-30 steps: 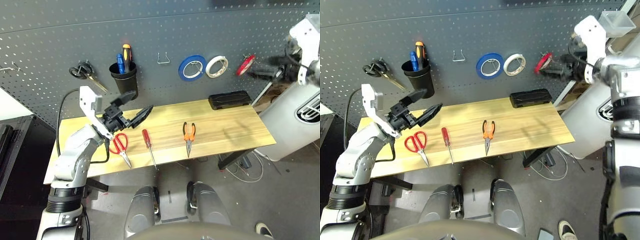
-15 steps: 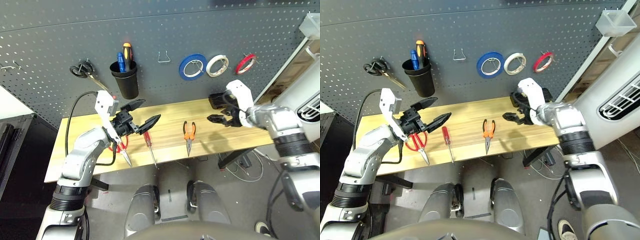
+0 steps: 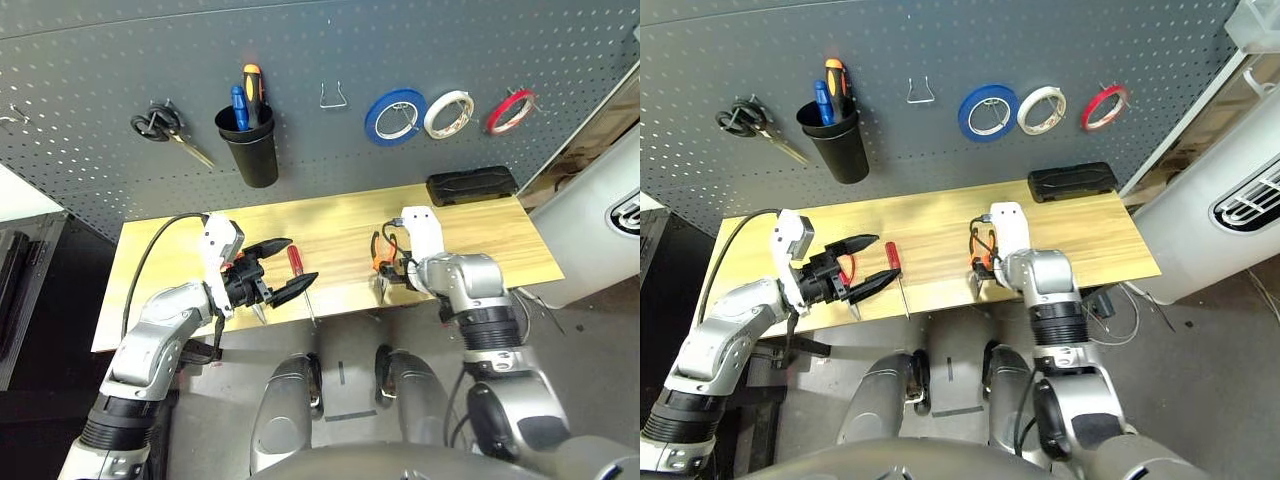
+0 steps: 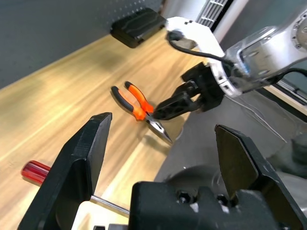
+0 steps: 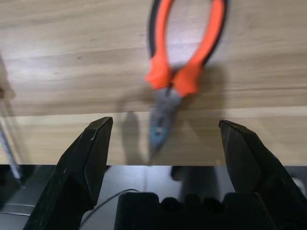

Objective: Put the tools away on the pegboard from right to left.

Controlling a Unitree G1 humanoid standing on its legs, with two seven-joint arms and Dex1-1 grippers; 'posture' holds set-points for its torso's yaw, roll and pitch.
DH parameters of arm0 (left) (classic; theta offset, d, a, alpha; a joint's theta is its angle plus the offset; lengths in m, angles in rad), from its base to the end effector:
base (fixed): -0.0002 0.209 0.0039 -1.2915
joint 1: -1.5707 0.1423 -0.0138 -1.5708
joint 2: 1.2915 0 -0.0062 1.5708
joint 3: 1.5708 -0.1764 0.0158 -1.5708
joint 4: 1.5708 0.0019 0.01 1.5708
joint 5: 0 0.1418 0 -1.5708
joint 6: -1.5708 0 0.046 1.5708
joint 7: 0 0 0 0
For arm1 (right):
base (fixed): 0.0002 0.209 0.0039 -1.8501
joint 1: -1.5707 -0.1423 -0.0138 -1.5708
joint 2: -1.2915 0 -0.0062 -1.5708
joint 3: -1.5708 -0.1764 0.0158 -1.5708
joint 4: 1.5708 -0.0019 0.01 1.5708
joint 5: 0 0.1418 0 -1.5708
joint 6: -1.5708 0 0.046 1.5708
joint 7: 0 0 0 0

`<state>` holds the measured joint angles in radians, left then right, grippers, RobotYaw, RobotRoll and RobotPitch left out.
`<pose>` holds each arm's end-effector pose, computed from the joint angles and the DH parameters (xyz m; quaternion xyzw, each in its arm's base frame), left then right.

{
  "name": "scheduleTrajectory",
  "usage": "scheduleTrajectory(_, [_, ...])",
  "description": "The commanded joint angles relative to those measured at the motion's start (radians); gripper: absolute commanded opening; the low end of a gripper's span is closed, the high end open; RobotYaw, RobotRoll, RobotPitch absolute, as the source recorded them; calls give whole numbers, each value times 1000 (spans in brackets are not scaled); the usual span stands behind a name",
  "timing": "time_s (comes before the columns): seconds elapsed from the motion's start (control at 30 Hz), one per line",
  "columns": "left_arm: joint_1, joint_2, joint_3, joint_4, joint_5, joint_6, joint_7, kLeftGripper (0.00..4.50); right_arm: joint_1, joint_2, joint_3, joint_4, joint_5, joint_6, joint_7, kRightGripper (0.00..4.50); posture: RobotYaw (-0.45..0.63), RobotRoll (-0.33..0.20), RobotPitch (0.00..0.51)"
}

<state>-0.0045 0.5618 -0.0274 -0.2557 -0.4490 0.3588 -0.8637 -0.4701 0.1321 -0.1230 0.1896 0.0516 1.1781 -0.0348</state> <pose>0.2053 0.2183 0.1036 0.0307 0.0926 -0.4732 0.8755 0.2657 -0.1043 0.0732 0.0597 0.4490 0.0651 0.8892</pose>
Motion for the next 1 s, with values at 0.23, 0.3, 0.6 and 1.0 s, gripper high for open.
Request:
scheduleTrajectory(0.23, [39,59,-18,-23,8,13,-55,4500,-69,4,-53,186,-2,-156,-99,4461,7,0,251])
scheduleTrajectory(0.3, [44,61,-15,-25,3,15,-56,4500,-101,1,-72,241,6,-193,-112,4461,8,0,255])
scheduleTrajectory(0.6, [64,62,-2,-60,-9,28,-45,4500,-198,-6,-89,502,24,-344,-120,4461,30,0,255])
scheduleTrajectory(1.0, [66,46,19,-70,1,23,-16,4500,-240,-28,-41,649,21,-492,-61,2280,50,0,240])
